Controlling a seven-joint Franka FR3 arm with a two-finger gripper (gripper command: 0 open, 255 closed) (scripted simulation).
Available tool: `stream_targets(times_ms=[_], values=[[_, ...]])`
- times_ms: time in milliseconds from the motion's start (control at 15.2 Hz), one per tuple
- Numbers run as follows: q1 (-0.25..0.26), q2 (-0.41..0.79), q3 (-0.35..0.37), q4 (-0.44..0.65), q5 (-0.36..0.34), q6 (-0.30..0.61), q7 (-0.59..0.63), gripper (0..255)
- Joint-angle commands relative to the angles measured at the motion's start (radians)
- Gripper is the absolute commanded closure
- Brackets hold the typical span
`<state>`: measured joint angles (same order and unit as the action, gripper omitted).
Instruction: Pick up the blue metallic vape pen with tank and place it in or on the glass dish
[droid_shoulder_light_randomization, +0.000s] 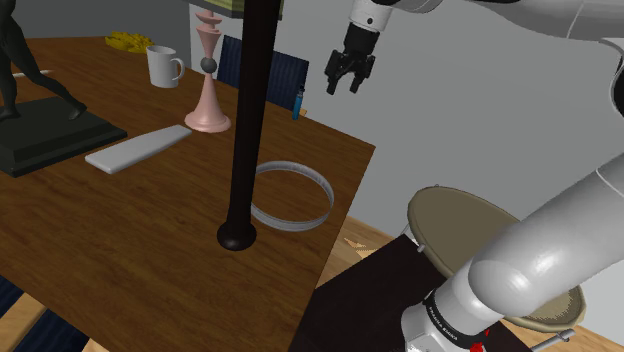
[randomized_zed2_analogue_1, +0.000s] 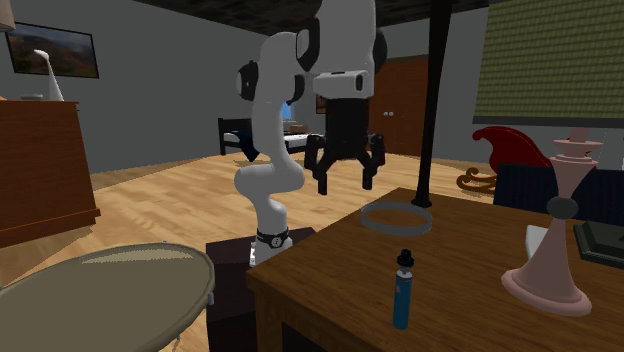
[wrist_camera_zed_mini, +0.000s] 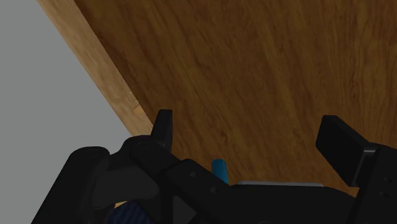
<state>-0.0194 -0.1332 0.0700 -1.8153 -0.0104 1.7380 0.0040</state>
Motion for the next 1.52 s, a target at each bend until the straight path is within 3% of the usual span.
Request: stream_targets(times_ms=[0,330,660,1122,1452], values=[[0.0,0.093,0.0,0.09,-0.003,-0.006,-0.004,0],[0.006,0.326,0.006,0.361,-0.011,-0.064,-0.006,0],[0.02,0.591,0.008,0.72,-0.022,-0.178,-0.009,0],[0.016,0.562,0.008,0.58,-0.02,-0.066,-0.009,0],[0.016,0.561,0.008,0.57,-0.02,-0.058,-0.009,0]])
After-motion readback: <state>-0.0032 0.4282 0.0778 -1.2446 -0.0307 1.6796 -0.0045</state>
